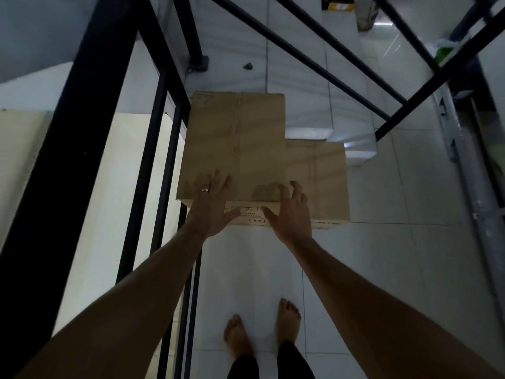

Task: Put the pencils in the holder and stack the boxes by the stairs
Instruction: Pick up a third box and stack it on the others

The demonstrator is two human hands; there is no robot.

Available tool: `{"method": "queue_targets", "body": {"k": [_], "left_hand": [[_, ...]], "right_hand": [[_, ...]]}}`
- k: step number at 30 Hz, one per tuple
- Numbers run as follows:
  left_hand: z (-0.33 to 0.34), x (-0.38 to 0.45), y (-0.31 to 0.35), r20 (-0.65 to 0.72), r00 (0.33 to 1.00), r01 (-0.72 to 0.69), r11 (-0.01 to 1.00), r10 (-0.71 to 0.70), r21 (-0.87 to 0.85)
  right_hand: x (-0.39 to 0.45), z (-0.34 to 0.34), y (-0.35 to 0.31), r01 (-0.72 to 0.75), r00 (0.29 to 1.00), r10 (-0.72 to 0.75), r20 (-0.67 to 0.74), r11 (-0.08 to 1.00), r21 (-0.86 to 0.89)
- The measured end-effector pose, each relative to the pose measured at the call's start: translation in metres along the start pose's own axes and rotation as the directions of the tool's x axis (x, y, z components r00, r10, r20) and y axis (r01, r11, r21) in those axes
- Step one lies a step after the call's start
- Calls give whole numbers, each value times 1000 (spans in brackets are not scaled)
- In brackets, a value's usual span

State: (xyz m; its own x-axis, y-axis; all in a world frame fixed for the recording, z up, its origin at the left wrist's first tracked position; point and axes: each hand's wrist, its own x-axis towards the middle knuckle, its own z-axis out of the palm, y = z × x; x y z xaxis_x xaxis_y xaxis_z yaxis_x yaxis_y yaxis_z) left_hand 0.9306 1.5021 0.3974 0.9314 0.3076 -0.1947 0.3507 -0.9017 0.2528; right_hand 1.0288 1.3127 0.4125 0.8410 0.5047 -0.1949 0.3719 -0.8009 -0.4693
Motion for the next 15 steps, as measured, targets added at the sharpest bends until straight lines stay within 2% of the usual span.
{"method": "queue_targets", "body": {"k": [7,10,15], "left_hand": [[-67,-48,86,-61,993,-108,986,101,-125],[-99,-70,131,-78,976,-210,971,202,-110],[-133,-105,207,-29,927,-375,925,374,-57]], "right_hand": [[-72,-93,-8,-22,994,18,-104,999,-29],[-113,-138,-3,-81,984,77,-161,997,-19],[-188,-205,20,-185,945,173,-278,983,-16]]}}
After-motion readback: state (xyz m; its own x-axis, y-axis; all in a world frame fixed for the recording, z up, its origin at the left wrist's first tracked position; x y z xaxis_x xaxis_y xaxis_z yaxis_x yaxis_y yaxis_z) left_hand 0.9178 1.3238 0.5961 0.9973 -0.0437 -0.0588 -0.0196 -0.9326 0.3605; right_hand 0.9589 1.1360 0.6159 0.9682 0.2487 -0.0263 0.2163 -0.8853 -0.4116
